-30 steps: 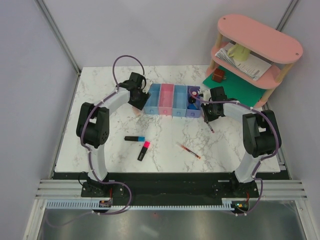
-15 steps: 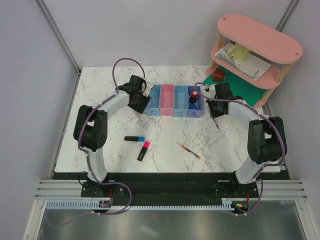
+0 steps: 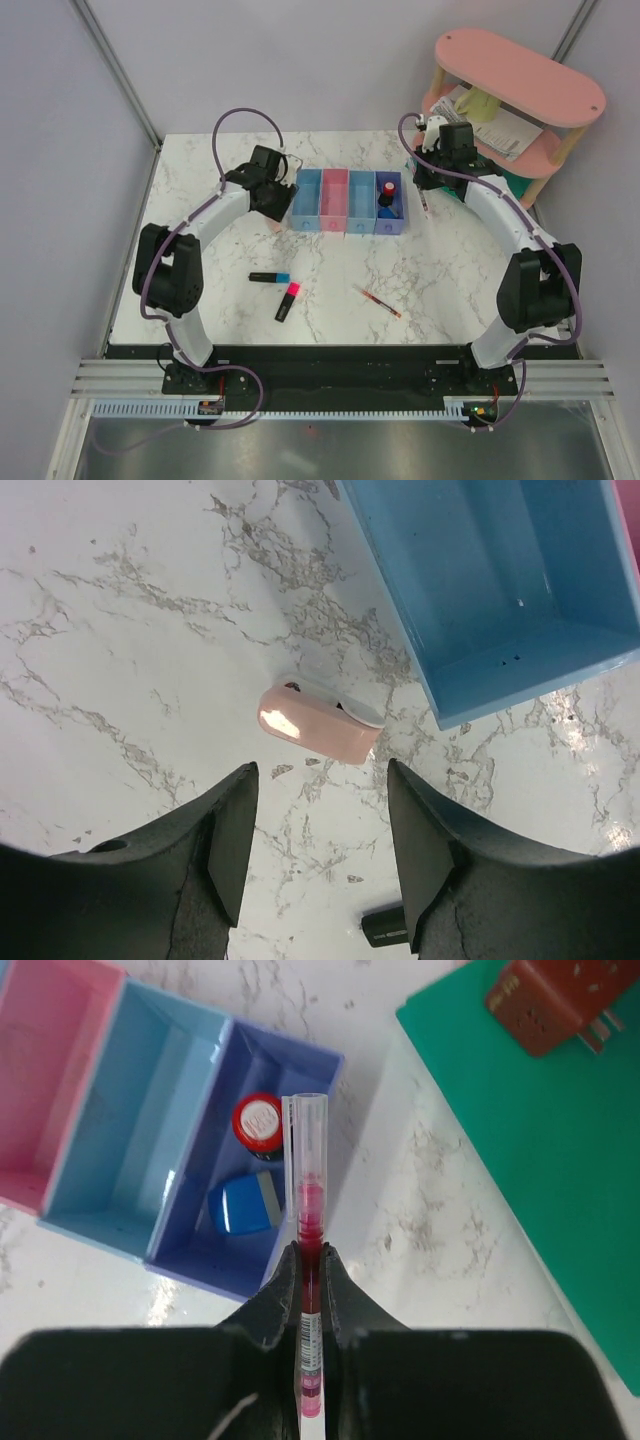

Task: Sort the stationery into containers
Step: Pick up the pen from the center of the board, then place the pen in the storage box.

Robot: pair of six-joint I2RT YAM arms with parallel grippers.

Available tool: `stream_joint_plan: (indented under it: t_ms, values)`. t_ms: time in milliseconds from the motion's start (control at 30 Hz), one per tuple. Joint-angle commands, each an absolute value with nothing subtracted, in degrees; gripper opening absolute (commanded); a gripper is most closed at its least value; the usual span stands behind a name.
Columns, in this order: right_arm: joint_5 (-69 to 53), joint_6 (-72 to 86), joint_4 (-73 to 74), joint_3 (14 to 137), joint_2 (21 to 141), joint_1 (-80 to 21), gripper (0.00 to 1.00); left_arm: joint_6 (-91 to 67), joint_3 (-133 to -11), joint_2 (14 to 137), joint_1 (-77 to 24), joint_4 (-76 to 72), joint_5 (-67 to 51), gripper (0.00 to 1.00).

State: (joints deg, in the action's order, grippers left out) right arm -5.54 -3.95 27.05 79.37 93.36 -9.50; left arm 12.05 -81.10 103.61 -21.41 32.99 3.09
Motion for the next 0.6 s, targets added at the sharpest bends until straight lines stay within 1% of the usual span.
stream_joint_plan:
  t_ms: [0,200,400,567]
  values:
    - [-9.8,-0.8,25.5,85.5,97.8,-12.3,0.03,9.1,-79.3,102.6,-21.5,33.3,4.3,0.62]
    - [-10.5,-0.9,23.9,92.3,104.1,-17.4,0.03,5.9,-79.9,106.1,-21.4,36.2,5.7,0.62]
    - [-12.0,-0.4,23.5,97.7,110.7,-19.2,0.04,4.7,-79.8,107.3,-21.4,37.0,5.4,0.62]
    - [-12.7,-0.4,22.2,99.0,114.3,-19.9,0.03,4.6,-79.8,108.5,-21.2,37.0,5.5,0.62]
